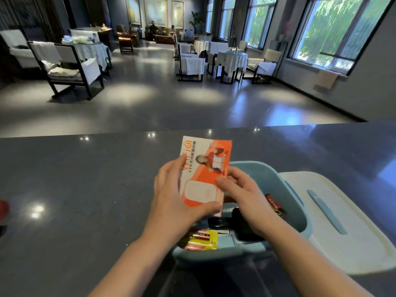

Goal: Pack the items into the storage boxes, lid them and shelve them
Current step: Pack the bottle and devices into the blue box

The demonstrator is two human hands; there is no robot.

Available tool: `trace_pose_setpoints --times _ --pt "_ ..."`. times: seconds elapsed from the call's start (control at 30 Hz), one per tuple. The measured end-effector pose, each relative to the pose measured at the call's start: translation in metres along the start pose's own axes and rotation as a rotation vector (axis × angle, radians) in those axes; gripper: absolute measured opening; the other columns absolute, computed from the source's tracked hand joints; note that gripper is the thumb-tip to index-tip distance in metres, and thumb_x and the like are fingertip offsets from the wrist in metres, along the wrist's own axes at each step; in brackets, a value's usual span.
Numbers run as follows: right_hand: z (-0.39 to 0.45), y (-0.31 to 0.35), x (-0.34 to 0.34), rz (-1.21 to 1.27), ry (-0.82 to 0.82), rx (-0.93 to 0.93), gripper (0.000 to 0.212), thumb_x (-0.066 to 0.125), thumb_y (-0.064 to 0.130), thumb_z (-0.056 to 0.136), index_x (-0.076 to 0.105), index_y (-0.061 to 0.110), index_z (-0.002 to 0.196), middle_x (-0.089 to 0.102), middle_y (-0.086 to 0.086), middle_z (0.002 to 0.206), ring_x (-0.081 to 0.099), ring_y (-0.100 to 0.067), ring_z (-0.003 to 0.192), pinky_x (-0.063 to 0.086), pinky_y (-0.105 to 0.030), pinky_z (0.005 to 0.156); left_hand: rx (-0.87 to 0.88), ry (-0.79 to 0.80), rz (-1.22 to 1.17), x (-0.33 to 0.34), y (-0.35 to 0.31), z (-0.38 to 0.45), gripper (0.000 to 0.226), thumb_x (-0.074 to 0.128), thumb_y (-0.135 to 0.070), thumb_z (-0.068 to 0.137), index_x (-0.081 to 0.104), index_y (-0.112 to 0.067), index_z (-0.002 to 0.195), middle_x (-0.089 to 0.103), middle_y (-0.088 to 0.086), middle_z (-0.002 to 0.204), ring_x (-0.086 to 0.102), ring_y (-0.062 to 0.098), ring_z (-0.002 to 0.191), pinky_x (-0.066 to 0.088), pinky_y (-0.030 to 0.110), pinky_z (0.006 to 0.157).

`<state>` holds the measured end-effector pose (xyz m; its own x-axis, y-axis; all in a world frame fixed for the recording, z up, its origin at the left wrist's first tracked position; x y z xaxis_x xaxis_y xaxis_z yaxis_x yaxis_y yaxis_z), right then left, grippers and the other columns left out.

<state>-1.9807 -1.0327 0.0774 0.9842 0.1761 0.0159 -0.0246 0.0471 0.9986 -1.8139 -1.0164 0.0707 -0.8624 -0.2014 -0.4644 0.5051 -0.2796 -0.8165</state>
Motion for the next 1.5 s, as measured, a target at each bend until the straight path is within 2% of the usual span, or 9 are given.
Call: trace_pose_setpoints --times 0.07,0.13,0.3,0.43,0.6,0.87,1.07,1.2,1.5 --pt "0.003 0.002 -0.016 -0.014 -0.076 -0.002 0.022 0.050 0.013 0.096 0.060 0.012 0.115 0.074 -0.001 0.101 0.071 -0.015 0.090 0.054 -0.025 0.070 -0.016 0.037 -0.016 -0.002 0.010 -0.005 0.085 0.077 -0.054 0.064 0.031 -0.042 0.135 0.030 -0.029 0.130 0.032 -0.011 0.121 0.031 0.011 0.093" --pt "0.005 0.008 -0.031 -0.175 -0.029 0.017 0.023 0.050 0.017 0.097 0.062 0.020 0.116 0.074 0.004 0.101 0.070 -0.012 0.092 0.054 -0.024 0.075 -0.048 0.046 0.029 -0.004 0.023 -0.013 0.065 0.057 -0.055 0.079 0.032 -0.039 0.137 0.031 -0.026 0.135 0.029 -0.010 0.124 0.029 0.018 0.102" --pt "0.016 -0.005 -0.032 -0.946 0.487 0.168 0.032 0.043 0.036 0.100 0.054 0.041 0.129 0.065 0.016 0.113 0.061 -0.002 0.104 0.047 -0.025 0.094 -0.191 0.018 -0.007 -0.003 0.040 -0.022 0.047 0.042 -0.037 0.094 0.036 -0.030 0.140 0.034 -0.014 0.146 0.028 -0.002 0.132 0.022 0.020 0.106" --pt "0.028 -0.029 -0.005 -1.217 0.584 0.066 0.032 0.043 0.042 0.098 0.057 0.040 0.127 0.058 0.008 0.124 0.052 -0.013 0.116 0.040 -0.035 0.102 -0.185 0.001 0.014 -0.002 0.038 -0.022 0.044 0.039 -0.036 0.095 0.038 -0.030 0.138 0.035 -0.014 0.145 0.027 -0.003 0.132 0.019 0.016 0.105" --pt "0.040 -0.037 0.006 -1.215 0.584 0.014 0.030 0.051 0.044 0.094 0.063 0.034 0.120 0.062 0.008 0.123 0.054 -0.012 0.111 0.044 -0.035 0.098 -0.177 -0.028 0.014 0.000 0.043 -0.021 0.040 0.041 -0.034 0.094 0.044 -0.029 0.134 0.039 -0.013 0.143 0.030 -0.002 0.132 0.019 0.016 0.106" --pt "0.049 -0.054 0.001 -1.179 0.468 -0.046 0.020 0.071 0.042 0.081 0.064 0.026 0.091 0.047 0.011 0.093 0.046 -0.008 0.086 0.035 -0.023 0.072 -0.165 -0.057 0.009 0.001 0.043 -0.022 0.033 0.043 -0.025 0.096 0.048 -0.027 0.129 0.040 -0.015 0.140 0.032 -0.002 0.130 0.021 0.017 0.107" --pt "0.050 -0.062 0.010 -1.223 0.417 -0.083 0.018 0.071 0.041 0.081 0.061 0.028 0.086 0.046 0.012 0.087 0.045 -0.010 0.088 0.040 -0.028 0.079 -0.177 -0.064 -0.020 0.002 0.043 -0.023 0.029 0.043 -0.019 0.097 0.049 -0.031 0.123 0.040 -0.018 0.136 0.033 -0.002 0.128 0.022 0.017 0.106" --pt "0.041 -0.048 0.012 -1.179 0.284 -0.157 0.021 0.073 0.041 0.078 0.057 0.032 0.088 0.053 0.015 0.087 0.049 -0.008 0.085 0.039 -0.024 0.074 -0.178 -0.047 -0.020 -0.001 0.041 -0.026 0.027 0.042 -0.020 0.098 0.048 -0.035 0.118 0.038 -0.020 0.137 0.032 -0.002 0.129 0.022 0.019 0.106" --pt "-0.001 -0.029 0.007 -1.188 0.153 -0.187 0.016 0.065 0.039 0.083 0.064 0.034 0.098 0.059 0.014 0.102 0.052 -0.008 0.101 0.043 -0.030 0.091 -0.128 -0.041 0.070 -0.007 0.041 -0.051 0.030 0.046 -0.028 0.095 0.049 -0.038 0.124 0.033 -0.029 0.139 0.024 -0.009 0.133 0.019 0.016 0.108"
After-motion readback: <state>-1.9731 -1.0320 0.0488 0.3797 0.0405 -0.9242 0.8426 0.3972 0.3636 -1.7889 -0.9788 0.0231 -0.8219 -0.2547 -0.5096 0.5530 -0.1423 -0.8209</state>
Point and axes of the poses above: each hand's wrist, its own z-axis towards the middle knuckle, its own x-axis out of the palm, y = z × x, the point moved 2 cm from there along z, towards the middle knuckle
